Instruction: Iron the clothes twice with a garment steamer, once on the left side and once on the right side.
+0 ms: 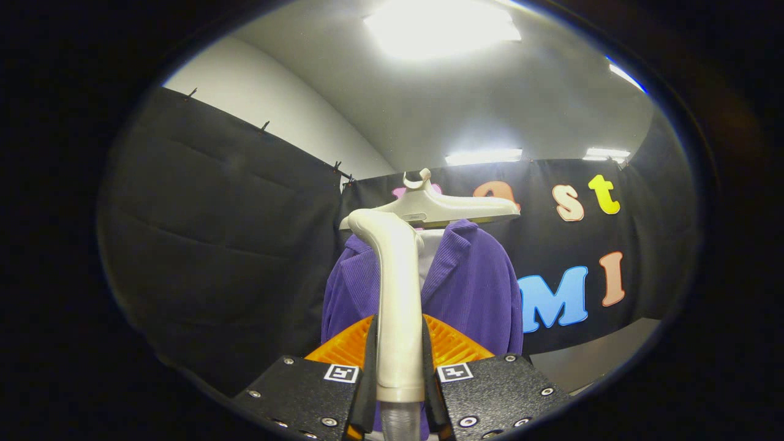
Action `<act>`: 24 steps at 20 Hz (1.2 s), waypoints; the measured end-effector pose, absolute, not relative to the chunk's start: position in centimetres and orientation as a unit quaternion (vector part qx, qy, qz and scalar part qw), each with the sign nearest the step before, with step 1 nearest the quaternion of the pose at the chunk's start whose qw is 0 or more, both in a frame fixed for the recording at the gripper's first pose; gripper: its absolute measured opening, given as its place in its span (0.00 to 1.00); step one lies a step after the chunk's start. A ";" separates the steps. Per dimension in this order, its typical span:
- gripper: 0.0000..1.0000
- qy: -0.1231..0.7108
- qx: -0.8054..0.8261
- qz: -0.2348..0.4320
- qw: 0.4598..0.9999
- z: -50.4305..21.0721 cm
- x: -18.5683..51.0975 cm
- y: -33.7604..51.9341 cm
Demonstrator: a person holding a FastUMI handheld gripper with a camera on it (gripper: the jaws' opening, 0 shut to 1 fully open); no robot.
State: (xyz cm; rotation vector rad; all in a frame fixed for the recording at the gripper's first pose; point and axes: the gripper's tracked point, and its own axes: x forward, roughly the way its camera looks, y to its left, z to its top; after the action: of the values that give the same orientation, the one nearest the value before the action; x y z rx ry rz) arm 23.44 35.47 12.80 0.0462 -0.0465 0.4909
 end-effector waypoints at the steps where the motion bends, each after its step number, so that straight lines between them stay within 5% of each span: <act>1: 0.32 -0.023 0.022 0.241 0.970 12.5 24.0 36.0; 24: 0.33 0.087 -0.060 0.263 0.959 -6.1 17.7 36.6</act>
State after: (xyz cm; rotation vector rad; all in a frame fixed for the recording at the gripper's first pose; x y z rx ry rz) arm 17.65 36.55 -6.09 -0.1212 0.1765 0.5341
